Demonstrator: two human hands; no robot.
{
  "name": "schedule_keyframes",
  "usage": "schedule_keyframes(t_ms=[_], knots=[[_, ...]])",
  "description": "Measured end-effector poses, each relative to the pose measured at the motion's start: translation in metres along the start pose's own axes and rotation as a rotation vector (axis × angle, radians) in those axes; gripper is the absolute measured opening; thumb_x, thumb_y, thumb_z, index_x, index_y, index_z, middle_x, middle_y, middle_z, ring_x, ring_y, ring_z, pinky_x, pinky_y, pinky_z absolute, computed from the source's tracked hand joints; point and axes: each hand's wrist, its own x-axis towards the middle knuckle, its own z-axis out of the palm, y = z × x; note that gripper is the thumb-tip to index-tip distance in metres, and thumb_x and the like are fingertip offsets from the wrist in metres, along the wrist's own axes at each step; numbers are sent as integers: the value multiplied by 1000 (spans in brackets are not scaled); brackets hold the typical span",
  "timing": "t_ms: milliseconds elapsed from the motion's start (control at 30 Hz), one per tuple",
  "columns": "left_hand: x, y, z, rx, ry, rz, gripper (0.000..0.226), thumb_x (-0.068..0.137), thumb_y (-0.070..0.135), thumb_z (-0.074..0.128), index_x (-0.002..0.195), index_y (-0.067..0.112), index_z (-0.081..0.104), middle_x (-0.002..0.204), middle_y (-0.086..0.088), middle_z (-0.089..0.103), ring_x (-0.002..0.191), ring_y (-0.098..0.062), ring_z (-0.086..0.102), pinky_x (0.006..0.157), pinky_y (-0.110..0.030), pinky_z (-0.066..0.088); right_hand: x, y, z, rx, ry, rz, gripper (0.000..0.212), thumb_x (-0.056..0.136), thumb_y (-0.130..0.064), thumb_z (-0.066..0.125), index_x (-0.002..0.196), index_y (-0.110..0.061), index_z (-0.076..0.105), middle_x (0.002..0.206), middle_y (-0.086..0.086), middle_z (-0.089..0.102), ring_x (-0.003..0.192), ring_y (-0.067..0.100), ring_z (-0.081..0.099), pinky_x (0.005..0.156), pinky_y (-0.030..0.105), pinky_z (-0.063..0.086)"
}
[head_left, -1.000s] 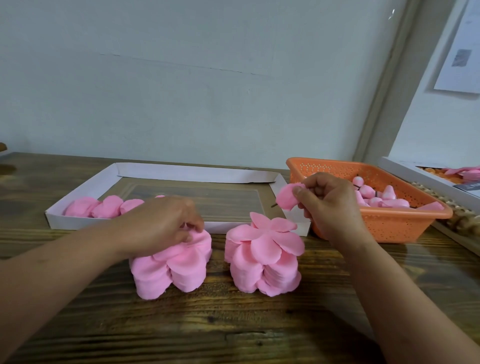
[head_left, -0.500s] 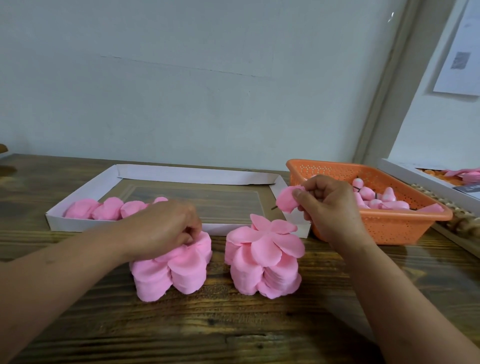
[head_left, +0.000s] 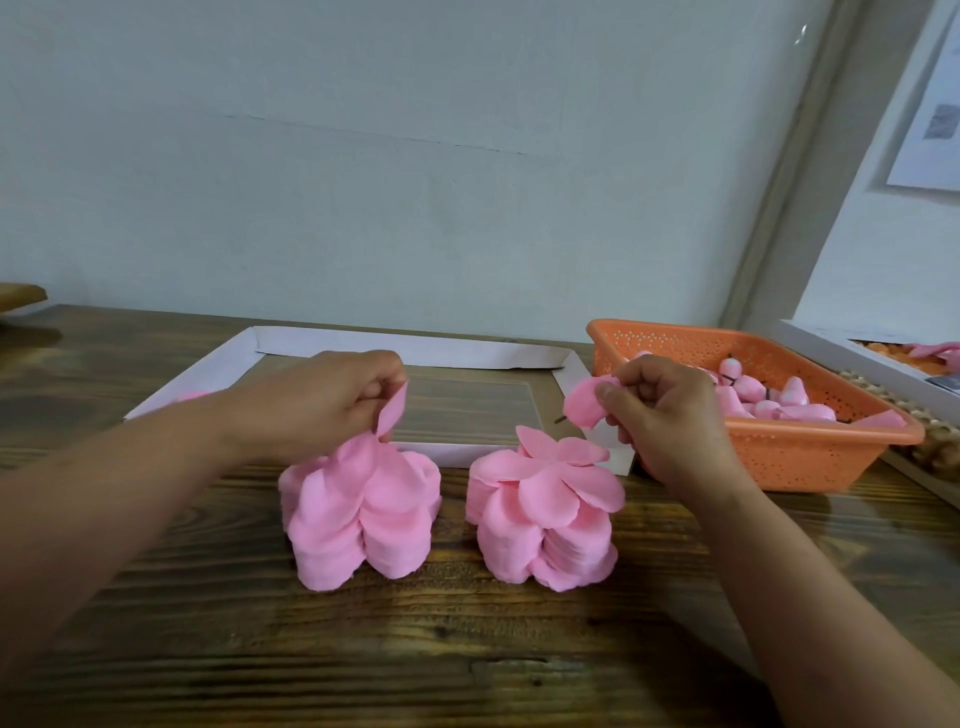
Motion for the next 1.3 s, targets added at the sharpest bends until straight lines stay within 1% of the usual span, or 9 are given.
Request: schedule_keyframes(t_ms=[267, 400, 500, 600, 733, 900, 1000, 1167, 1300], knots=[[8, 7, 0, -246, 58, -51, 16, 85, 4, 62, 83, 19, 60, 78, -6, 71, 78, -29, 65, 77, -47, 53, 0, 2, -1, 4, 3, -8, 20, 84, -10, 66, 69, -22, 61, 59, 13, 61, 47, 14, 49, 48, 32, 43], [8, 10, 3, -227, -38, -66, 32, 82, 0, 59, 93, 30, 63, 81, 9, 70, 73, -5, 65, 68, -20, 52, -1, 1, -1, -6, 8, -10, 20, 84, -10, 66, 69, -23, 61, 56, 7, 61, 46, 11, 50, 47, 30, 44], [8, 15, 0, -140, -90, -58, 36, 80, 3, 58, 71, 37, 65, 80, 18, 63, 70, 7, 56, 59, -9, 43, -1, -1, -1, -12, 6, -19, 20, 85, -10, 65, 70, -22, 61, 59, 11, 61, 47, 14, 50, 46, 32, 44], [6, 18, -5, -142, -178, -52, 24, 70, 21, 57, 56, 40, 63, 85, 16, 62, 76, 4, 56, 64, -15, 43, -1, -2, -2, -14, 10, -25, 20, 85, -10, 65, 69, -22, 61, 60, 13, 61, 47, 14, 49, 46, 30, 43], [2, 23, -14, -94, -285, -40, 13, 68, 36, 53, 69, 32, 65, 95, 16, 68, 90, -4, 62, 80, -30, 51, -2, -3, -1, -20, 7, -28, 20, 85, -10, 66, 69, -23, 61, 60, 14, 61, 48, 16, 50, 47, 33, 43], [14, 25, -14, -105, -47, -115, 15, 91, 24, 54, 79, 16, 59, 72, 5, 58, 61, -6, 52, 55, -17, 39, -3, -6, -1, -18, 7, -36, 21, 85, -9, 65, 69, -22, 61, 59, 12, 61, 47, 13, 50, 44, 27, 42], [19, 28, -5, -546, 37, -301, 14, 95, 19, 51, 88, 13, 62, 84, -8, 69, 70, -21, 66, 65, -31, 52, -2, -9, 0, 36, 20, -28, 22, 85, -5, 64, 69, -20, 60, 52, 2, 60, 43, 7, 49, 41, 19, 40], [24, 43, 27, -1094, 236, -494, 19, 93, 9, 51, 76, 10, 59, 65, -8, 62, 58, -20, 58, 61, -26, 47, -3, -15, -3, 170, 107, -48, 20, 86, -5, 64, 71, -18, 60, 49, -5, 60, 41, 6, 49, 43, 20, 43], [34, 58, 41, -1407, 278, -607, 11, 97, 9, 48, 99, 6, 59, 86, -13, 61, 66, -22, 60, 54, -30, 50, -5, -24, -4, 233, 134, -92, 16, 87, -7, 63, 75, -17, 62, 50, -4, 61, 42, 7, 51, 42, 18, 41]])
